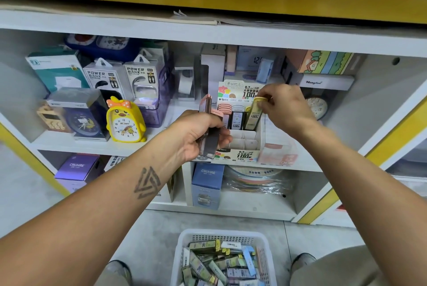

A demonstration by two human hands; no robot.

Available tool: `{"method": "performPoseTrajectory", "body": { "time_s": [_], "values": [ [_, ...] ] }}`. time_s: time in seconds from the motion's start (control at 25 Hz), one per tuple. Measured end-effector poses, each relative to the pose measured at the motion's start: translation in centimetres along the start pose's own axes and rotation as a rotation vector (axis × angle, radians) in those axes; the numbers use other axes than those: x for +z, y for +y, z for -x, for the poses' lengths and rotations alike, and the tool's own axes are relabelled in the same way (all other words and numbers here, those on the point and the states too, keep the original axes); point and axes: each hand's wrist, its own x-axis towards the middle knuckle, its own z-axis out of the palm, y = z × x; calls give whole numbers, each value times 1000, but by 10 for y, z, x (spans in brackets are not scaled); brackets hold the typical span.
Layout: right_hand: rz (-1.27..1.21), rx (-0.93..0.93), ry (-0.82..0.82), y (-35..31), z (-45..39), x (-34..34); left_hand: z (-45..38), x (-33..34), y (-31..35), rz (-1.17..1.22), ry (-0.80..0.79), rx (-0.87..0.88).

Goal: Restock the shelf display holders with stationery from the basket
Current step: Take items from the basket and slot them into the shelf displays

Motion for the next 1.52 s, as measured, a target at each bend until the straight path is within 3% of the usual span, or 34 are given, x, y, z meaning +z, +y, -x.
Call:
{"method": "performPoseTrajectory", "body": {
  "time_s": [0.4, 0.48, 0.6, 0.64, 0.8, 0.92, 1.0, 1.12, 1.24, 1.52],
  "values": [
    [193, -79, -20, 0, 3, 17, 5, 3, -1, 31, -82, 7],
    [-4, 16, -39, -8, 1, 15, 4, 3, 0, 43, -94, 9],
    [-626, 238, -259, -28, 6, 11, 3, 5, -1, 44, -89, 27],
    [-730, 263, -318, -32, 7, 10, 4, 6, -2, 40, -98, 32],
    [-879, 290, -392, -39, 11, 8, 6, 4, -1, 57, -163, 17],
    [-969, 380, -337, -35, 7, 4, 6, -3, 5, 94, -193, 5],
    [-1037, 415, -254, -31, 4, 0, 4, -9, 8, 82, -127, 23],
    [-936, 365, -164, -24, 0, -4, 2, -19, 11, 64, 32, 40],
    [-797, 308, -185, -24, -1, -2, 0, -27, 13, 26, 141, 46],
    [-603, 236, -217, -20, -8, -3, 1, -32, 16, -30, 177, 55]
  ]
}}
